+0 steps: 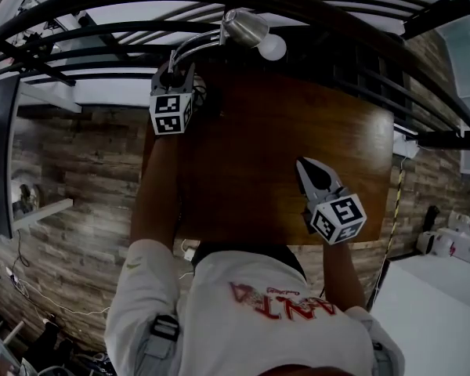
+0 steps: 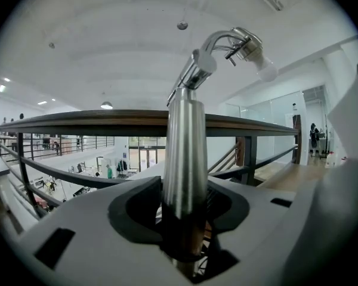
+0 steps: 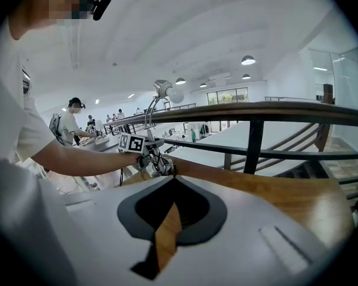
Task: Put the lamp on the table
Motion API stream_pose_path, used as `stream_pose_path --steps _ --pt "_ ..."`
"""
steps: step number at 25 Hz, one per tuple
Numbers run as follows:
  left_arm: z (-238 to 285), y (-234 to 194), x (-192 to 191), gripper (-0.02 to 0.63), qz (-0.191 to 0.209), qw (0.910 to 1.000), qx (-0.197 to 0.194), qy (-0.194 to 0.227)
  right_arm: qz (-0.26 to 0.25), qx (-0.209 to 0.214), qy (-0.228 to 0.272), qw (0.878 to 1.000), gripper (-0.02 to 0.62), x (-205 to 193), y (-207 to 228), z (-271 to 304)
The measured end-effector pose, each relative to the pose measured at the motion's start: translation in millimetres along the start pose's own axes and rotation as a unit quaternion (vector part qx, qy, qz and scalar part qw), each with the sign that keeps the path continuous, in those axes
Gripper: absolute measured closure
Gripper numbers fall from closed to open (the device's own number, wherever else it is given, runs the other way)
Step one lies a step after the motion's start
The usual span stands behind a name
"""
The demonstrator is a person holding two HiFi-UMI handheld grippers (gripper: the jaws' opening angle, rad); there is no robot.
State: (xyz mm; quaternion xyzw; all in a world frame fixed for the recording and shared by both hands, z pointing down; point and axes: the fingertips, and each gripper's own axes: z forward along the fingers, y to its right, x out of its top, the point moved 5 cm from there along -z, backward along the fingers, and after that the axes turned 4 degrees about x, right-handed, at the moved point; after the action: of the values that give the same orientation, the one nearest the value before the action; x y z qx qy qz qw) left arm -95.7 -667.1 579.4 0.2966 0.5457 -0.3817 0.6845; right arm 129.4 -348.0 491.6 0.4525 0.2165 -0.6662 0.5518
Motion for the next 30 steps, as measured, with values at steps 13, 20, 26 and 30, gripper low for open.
stream_pose_path --steps 13,20,26,30 --pt "-113.9 50.2 5.2 0.339 -0.007 0.999 0.036 -0.026 0.007 0.052 0.042 0.998 0.592 -19.4 12.0 -85.4" --pt "-205.1 114.8 35.3 0.385 -0.036 0.9989 0.004 0.028 -0.004 0.079 0.071 0.994 0.594 -25.6 10.5 -121.6" --pt "-288.1 189.8 82.2 0.57 -0.038 0.9972 -0.008 0.064 -0.006 0.102 0.101 0.99 0.594 -27.6 13.4 -157.6" --pt "-336.6 211.1 110.3 0.592 -0.026 0.9971 0.006 0.071 -0.014 0.116 0.116 0.986 0.594 -26.5 4.2 -170.2"
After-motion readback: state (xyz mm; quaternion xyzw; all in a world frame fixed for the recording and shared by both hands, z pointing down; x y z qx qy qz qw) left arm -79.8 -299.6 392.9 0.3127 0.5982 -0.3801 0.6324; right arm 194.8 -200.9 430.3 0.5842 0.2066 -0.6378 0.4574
